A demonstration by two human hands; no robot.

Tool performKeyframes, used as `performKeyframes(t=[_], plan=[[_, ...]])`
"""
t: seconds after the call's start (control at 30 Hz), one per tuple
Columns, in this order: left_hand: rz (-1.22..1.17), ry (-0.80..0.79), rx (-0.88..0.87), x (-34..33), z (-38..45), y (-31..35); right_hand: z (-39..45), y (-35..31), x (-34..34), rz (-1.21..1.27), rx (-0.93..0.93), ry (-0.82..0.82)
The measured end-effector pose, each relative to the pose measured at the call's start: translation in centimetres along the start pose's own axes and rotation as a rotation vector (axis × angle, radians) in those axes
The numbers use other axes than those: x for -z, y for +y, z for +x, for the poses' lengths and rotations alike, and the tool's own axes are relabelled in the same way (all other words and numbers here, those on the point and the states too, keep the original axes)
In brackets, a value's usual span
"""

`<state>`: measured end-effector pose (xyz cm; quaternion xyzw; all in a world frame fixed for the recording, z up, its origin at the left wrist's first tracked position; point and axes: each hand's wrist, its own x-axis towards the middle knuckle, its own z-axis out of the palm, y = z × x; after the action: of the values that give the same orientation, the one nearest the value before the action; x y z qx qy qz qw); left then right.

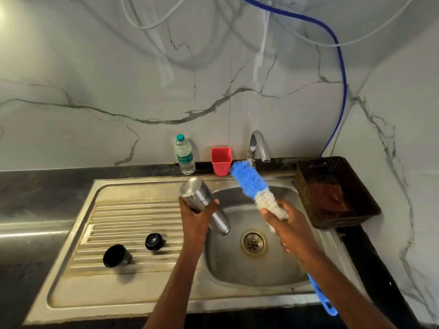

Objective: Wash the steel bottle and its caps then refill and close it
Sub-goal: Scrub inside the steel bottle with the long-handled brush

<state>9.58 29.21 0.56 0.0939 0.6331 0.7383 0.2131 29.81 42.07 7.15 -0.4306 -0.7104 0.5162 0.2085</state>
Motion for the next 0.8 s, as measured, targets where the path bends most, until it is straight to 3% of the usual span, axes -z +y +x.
performKeyframes(t=[0.1,0.23,0.33,0.5,0.7,0.8], plan=[[0.196,-0.048,-0.027,-0.7,-0.1,0.1,-0.2,-1.0,1.0,-0.059,0.09,-0.013],[0.305,-0.084,-0.028,-1.8,0.0,0.7,-0.8,-3.2,2.3,-0.471,0.331,0.074],[0.337,-0.106,-0.042,-3.0,0.2,1.2,-0.7,-5.8,1.7,-0.62,0.436,0.033],[0.418,-0.138,-0.089,-4.3,0.6,1.0,1.4,-8.2,1.5,-0.745,0.413,0.032],[0.396,-0.136,-0.091,-5.1,0.6,1.6,0.4,-8.8,0.1,-0.902,0.535,-0.016],[0.412,-0.12,-0.084,-4.8,0.8,1.7,1.3,-9.0,0.5,-0.863,0.422,0.023]])
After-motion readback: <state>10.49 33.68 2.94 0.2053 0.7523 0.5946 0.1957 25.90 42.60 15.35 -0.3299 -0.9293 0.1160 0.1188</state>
